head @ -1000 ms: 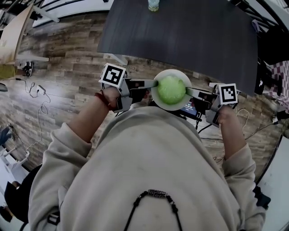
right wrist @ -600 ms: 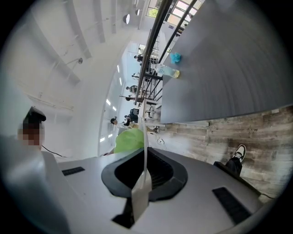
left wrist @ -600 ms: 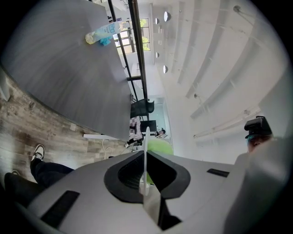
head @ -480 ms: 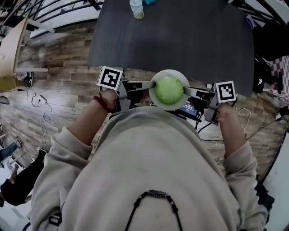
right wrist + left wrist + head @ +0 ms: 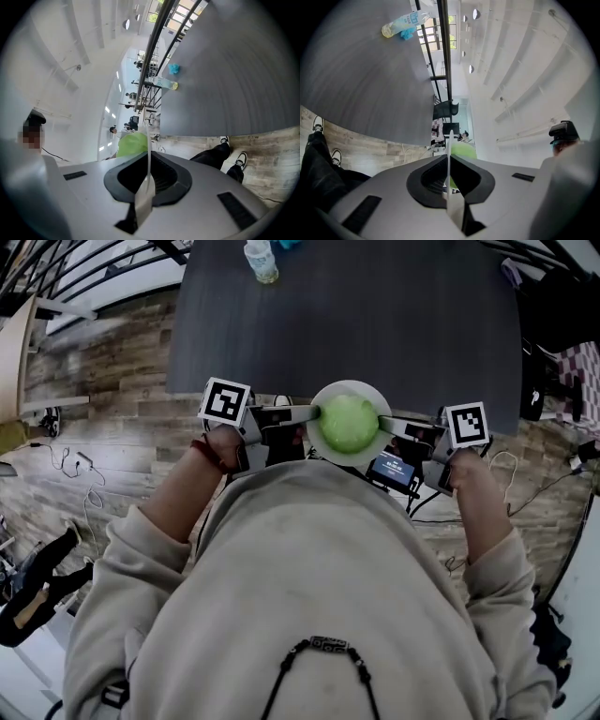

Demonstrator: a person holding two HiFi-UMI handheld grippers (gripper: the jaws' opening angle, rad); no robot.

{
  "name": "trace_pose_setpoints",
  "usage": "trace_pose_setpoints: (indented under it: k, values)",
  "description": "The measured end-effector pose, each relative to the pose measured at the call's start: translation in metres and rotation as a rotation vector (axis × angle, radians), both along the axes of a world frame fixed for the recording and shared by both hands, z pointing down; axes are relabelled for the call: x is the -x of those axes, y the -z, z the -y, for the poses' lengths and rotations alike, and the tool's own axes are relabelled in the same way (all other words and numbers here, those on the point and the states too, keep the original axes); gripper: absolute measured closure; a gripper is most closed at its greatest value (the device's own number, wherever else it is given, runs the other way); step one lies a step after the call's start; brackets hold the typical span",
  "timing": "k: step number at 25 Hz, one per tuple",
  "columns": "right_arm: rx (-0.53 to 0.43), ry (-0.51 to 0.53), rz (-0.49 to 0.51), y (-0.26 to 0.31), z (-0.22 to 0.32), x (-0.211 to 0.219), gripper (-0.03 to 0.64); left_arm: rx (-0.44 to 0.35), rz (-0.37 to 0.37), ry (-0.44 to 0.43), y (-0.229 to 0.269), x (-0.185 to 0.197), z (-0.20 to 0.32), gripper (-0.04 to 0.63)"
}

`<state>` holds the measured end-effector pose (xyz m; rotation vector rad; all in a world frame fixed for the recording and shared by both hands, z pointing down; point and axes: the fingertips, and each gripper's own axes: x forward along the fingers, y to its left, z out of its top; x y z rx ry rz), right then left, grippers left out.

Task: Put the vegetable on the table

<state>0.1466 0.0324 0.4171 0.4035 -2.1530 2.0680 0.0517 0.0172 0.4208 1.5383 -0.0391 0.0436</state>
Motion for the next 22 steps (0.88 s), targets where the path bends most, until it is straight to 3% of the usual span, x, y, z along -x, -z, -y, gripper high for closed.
trace_pose_setpoints:
  k: [7,11,22]
  values:
    - [-0.008,-0.082,-0.021,0.001,0.007,-0.005,0.591,-0.026,-0.008,-0.067,-0.002,-0.007,0.016,0.574]
    - [0.008,-0.12,-0.02,-0.001,0.054,-0.022,0.591,-0.001,-0.017,-0.097,-0.002,-0.025,0.065,0.574]
    - [0.011,-0.181,-0.033,0.001,0.1,-0.008,0.591,0.007,-0.034,-0.149,-0.002,-0.013,0.115,0.574]
